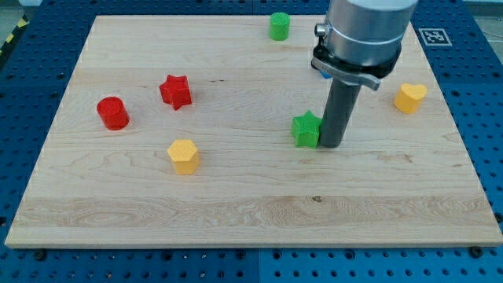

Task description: Push the green star left to the blue cube

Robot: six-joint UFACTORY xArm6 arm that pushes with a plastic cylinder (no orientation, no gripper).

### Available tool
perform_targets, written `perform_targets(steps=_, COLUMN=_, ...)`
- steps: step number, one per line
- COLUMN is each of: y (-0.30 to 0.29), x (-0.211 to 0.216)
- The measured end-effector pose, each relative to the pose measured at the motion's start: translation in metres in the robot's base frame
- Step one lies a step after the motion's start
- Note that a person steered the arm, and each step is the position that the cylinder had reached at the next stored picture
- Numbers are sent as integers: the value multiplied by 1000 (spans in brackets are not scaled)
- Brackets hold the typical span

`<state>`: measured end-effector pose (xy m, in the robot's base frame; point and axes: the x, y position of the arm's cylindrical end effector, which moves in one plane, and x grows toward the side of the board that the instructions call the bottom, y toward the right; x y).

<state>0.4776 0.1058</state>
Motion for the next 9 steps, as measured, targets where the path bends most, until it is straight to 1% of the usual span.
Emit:
perform_targets(steps=1, y=-1, x=31)
perform_targets(steps=2, y=-34, x=34)
perform_targets(steps=3, y=-38, x=1)
perform_targets(steps=4, y=-30, x=-31)
perform_targets(steps=5, y=-30, x=-54)
perform_targets(steps=7, y=-31, x=-88)
perform_targets(steps=9, y=-36, x=-94)
